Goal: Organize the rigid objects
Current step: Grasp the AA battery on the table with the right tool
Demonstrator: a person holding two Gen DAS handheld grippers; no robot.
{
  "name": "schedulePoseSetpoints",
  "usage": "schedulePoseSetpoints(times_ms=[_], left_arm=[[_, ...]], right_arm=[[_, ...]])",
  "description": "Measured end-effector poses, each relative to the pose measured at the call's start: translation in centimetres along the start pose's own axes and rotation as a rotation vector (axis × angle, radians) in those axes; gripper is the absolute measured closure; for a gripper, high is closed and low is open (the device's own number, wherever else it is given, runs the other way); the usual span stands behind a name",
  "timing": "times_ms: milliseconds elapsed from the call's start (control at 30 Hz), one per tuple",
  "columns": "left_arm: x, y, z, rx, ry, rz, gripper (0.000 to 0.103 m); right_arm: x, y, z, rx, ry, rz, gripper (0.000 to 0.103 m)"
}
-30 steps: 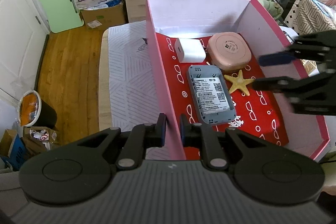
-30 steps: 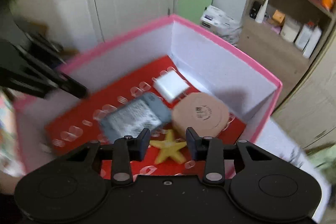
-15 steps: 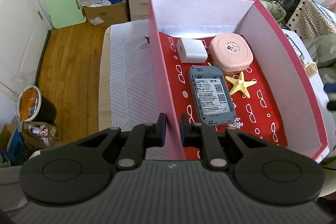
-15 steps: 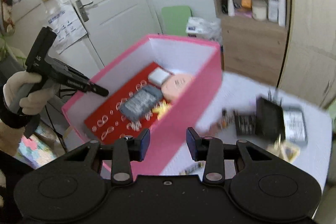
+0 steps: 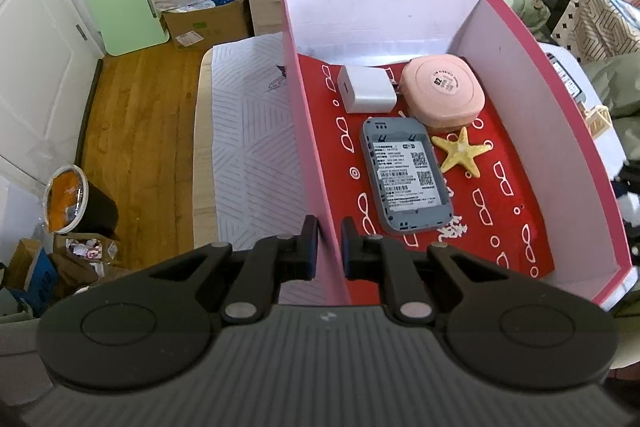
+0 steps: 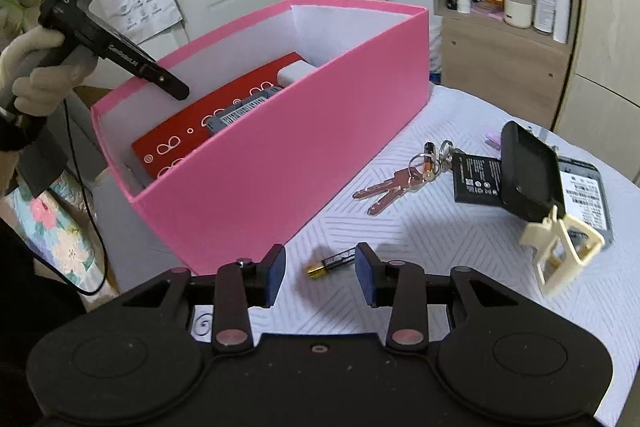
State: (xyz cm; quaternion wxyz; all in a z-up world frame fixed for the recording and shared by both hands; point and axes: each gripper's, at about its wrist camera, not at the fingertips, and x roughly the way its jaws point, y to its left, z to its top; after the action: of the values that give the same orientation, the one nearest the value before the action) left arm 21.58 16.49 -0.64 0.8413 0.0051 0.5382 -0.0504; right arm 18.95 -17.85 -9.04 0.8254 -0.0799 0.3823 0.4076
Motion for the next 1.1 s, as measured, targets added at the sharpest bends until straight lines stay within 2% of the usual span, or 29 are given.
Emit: schedulePoseSetpoints(times_ms=[167, 300, 400, 467, 533, 667, 700, 800, 1100], left_arm=[[-0.1, 0.2, -0.1, -0.015, -0.009, -0.010, 0.092], [-0.2, 0.3, -0.2, -0.018, -0.011, -0.010, 0.092], [-0.1, 0.2, -0.1, -0.018, -0.007, -0.008, 0.092], [-0.1, 0.2, 0.0, -0.019, -0.004, -0.005, 0.092], [-0.1, 0.1, -0.1, -0.019, -0.005, -0.002, 0.092], [-0.2, 0.2, -0.1, -0.025, -0.006, -0.004, 0.093], [-0.2, 0.2, -0.1, -0.027, -0.007, -0.005, 0.093], [-0.2, 0.3, -0.1, -0.034, -0.010, -0.008, 0.093], [-0.3, 0.4, -0.3, -0.037, -0.018, -0.013, 0.092]], right_arm=[[1.4, -0.4, 0.1, -0.076, 0.027, 0.009, 0.056], [2.1, -0.3, -0.4, -0.132, 0.016, 0.070, 0.056], [2.5, 0.0, -0.5, -0.165, 0.003, 0.040, 0.049], [2.7, -0.2, -0.4, -0.171, 0.010, 0.031, 0.048], [3.0, -0.3, -0.4, -0.193, 0.025, 0.026, 0.042], [3.5, -0.5, -0.7, -0.228, 0.026, 0.015, 0.040], [3.5, -0.6, -0.7, -0.224, 0.020, 0.023, 0.041], [3.5, -0.9, -0.8, -0.159, -0.015, 0.017, 0.055], [2.0, -0.9, -1.7, -0.005, -0.082, -0.018, 0.055]])
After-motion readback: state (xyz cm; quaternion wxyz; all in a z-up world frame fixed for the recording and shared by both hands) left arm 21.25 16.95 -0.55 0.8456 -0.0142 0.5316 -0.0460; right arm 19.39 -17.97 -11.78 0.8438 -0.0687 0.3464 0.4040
